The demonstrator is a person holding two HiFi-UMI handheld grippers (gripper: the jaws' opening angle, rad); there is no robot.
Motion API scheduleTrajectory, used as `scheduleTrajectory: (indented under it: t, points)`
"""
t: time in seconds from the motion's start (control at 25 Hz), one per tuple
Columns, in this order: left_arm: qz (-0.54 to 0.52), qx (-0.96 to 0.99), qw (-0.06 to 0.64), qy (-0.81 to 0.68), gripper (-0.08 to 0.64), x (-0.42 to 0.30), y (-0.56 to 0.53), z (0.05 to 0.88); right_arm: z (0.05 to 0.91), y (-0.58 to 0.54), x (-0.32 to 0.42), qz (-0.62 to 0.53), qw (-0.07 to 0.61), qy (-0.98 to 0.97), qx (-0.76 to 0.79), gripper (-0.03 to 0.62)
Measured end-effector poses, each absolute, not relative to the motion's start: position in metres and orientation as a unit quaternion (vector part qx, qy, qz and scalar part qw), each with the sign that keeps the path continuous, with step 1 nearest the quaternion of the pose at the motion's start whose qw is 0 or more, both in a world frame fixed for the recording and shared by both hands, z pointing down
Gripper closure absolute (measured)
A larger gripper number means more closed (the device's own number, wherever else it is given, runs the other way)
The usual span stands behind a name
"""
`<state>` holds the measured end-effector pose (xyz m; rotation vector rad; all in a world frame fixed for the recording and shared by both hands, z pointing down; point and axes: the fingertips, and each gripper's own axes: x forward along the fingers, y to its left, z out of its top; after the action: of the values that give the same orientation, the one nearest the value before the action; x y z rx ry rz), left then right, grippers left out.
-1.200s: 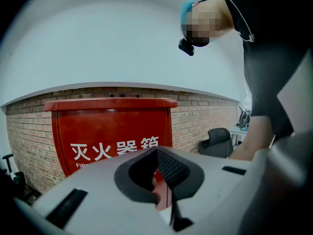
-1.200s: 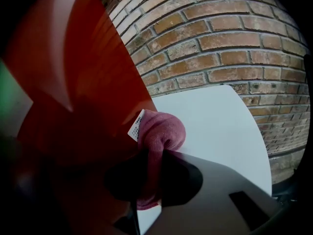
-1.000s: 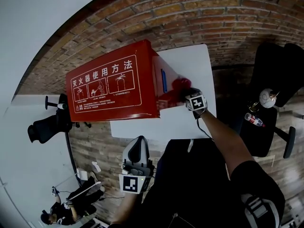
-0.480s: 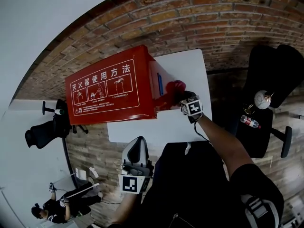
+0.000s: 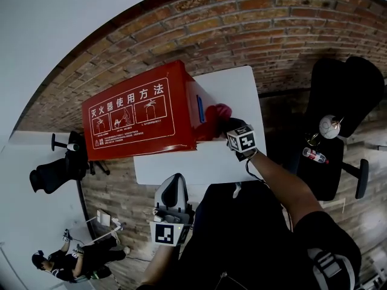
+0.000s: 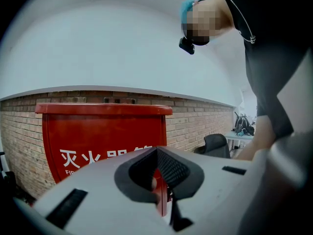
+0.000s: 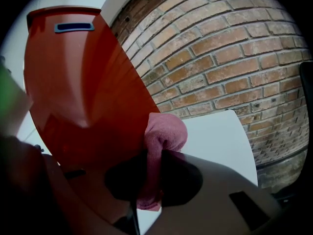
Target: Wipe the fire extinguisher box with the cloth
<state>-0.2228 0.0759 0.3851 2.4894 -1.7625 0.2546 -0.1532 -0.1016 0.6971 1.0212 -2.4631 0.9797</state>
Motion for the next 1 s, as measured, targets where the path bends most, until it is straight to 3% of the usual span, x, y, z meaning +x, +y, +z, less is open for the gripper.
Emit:
scheduleTrajectory:
  t: [1.0]
  points:
    - [0.071,0.826,0.031,-0.559,0.512,-0.206,0.073,0.376,0.601,-0.095,-0.151,0.308,0.086,-0.889,0.329,0.522]
